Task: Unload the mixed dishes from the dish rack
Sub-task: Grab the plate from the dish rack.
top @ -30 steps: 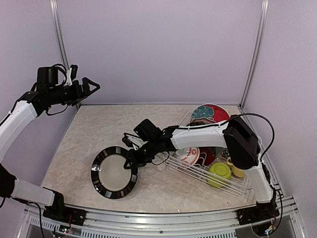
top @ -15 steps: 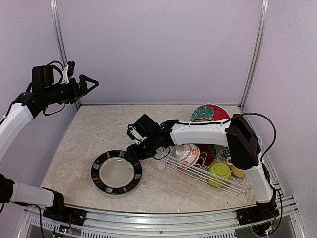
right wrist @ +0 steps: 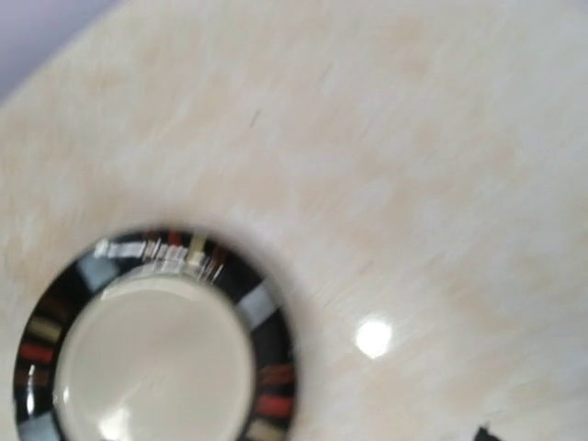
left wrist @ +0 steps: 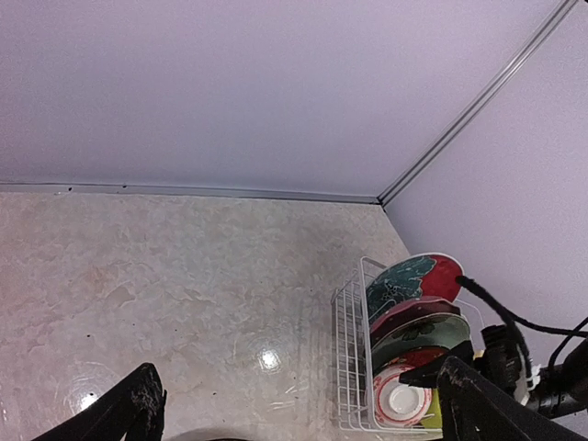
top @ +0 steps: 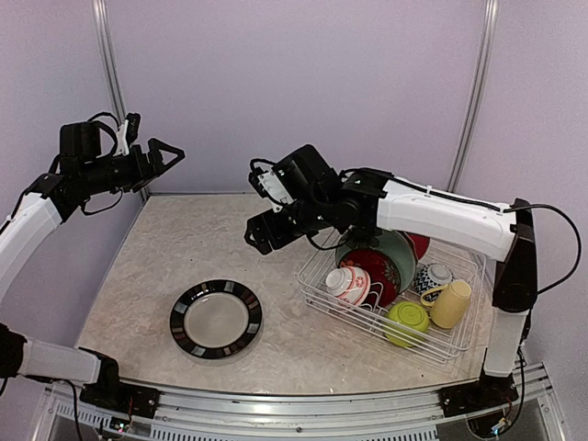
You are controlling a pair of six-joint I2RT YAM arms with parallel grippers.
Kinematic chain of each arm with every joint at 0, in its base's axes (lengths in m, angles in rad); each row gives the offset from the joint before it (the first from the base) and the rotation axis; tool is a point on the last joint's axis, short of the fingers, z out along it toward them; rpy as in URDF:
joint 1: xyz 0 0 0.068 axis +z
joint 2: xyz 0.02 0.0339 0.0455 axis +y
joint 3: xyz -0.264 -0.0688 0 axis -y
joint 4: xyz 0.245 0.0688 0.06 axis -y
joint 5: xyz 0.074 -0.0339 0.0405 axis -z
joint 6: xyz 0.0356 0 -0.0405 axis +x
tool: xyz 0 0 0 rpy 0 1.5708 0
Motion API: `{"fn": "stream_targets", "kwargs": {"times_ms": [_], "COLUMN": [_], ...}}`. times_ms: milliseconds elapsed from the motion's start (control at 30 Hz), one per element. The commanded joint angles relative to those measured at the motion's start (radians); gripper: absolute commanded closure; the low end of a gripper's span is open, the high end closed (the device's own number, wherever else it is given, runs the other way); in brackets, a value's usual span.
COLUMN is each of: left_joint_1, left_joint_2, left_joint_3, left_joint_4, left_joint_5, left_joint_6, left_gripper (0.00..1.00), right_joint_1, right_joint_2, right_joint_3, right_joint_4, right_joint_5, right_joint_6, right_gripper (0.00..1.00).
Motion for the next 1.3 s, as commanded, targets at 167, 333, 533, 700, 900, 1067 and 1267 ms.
{"fn": "stream_targets", "kwargs": {"times_ms": [167, 333, 533, 700, 900, 1067, 1267], "left_joint_1": [0.023, 0.018, 0.028, 0.026, 0.025, 0.024, 0.018], "left_joint_2": [0.038, 0.037, 0.075, 0.060, 0.064, 0.031, -0.021], "left_joint_3": [0.008, -0.015, 0.016, 0.003, 0.019, 0.017, 0.005], "left_joint_4": [0.007, 0.038, -0.006, 0.011, 0.009, 0.002, 0.015], "left_joint_5": [0.036, 0.057, 0.046, 0.050, 0.114, 0.084, 0.069], "left_joint_6": [-0.023, -0.021, -0.012, -0.011, -0.028, -0.007, -0.004], "left_gripper": [0.01, 0.01, 0.01, 0.01, 0.01, 0.01, 0.01], "right_joint_1": [-0.101, -0.221, -0.391, -0.569, -0.753, -0.821, -0.879], "right_joint_2": [-0.249, -0.371, -0.537, -0.597, -0.654, -0.680, -0.649], "right_joint_3": [-0.122, -0.213, -0.371, -0.424, -0.524, -0.636, -0.735], "right_joint_4": [-0.081, -0.108, -0.086, -0.102, -0.076, 0.029, 0.175], "right_joint_5": [0.267, 0.354, 0.370, 0.184, -0.089, -0.223, -0.354], "right_joint_6": [-0.146, -0.185, -0.233, -0.278, -0.322, -0.385, -0.406], "right_gripper": [0.19, 0.20, 0.18, 0.18, 0.19, 0.19, 0.18]}}
